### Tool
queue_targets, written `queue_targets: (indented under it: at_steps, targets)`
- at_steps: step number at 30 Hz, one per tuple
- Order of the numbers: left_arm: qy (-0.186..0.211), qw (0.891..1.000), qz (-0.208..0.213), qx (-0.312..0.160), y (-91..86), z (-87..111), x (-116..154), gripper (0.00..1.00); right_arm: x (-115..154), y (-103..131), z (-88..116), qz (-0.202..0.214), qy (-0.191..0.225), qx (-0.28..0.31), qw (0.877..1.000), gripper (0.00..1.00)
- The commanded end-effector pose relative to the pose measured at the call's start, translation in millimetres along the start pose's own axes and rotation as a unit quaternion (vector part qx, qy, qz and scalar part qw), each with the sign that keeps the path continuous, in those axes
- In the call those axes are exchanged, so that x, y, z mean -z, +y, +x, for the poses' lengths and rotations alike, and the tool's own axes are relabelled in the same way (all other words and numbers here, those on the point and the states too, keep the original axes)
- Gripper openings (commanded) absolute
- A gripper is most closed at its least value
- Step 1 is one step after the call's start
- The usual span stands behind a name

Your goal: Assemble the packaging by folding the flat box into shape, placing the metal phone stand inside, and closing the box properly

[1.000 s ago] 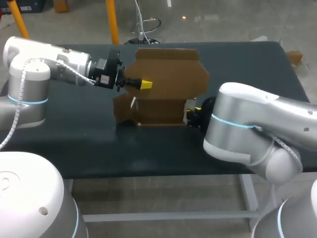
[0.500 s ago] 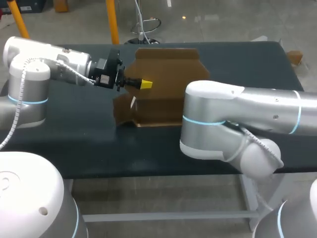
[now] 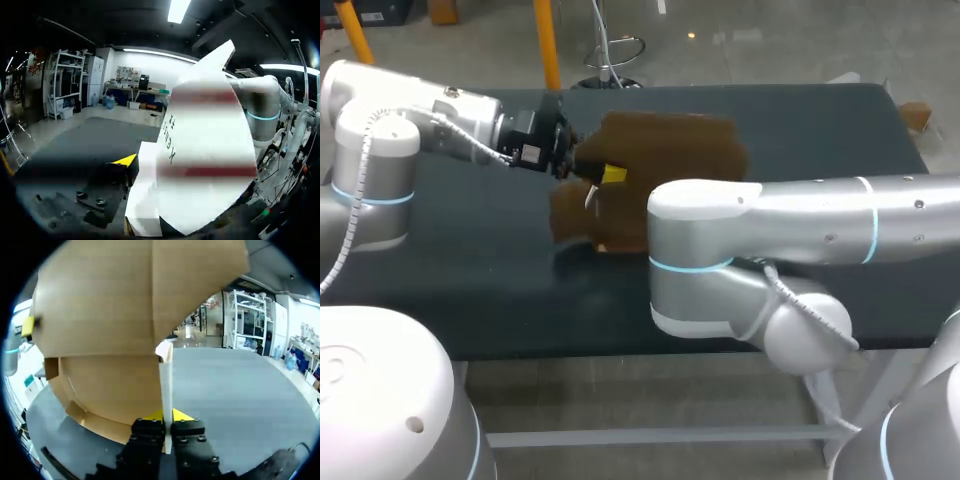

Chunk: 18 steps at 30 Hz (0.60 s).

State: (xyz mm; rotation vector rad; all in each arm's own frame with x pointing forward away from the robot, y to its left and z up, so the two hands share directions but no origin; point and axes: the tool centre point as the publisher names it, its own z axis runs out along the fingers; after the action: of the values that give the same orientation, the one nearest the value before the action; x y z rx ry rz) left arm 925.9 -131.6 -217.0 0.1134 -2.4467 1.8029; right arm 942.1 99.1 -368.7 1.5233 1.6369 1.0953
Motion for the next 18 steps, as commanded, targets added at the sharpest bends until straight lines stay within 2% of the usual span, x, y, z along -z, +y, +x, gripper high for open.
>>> queue_targets:
  at_steps: [1, 12, 18]
  targets:
    - [-0.016, 1.000, -0.020, -0.017, -12.8, 13.9, 8, 1.00, 0, -7, 5, -0.014, -0.050, -0.002, 0.999, 0.00]
    - [-0.044, 0.994, -0.071, -0.070, -21.7, 36.1, 19, 1.00, 2, -6, 4, -0.025, 0.032, -0.011, 0.999, 0.00]
    - [-0.062, 0.987, -0.107, -0.099, -23.8, 48.2, 24, 1.00, 2, -4, 3, -0.029, 0.075, -0.008, 0.997, 0.00]
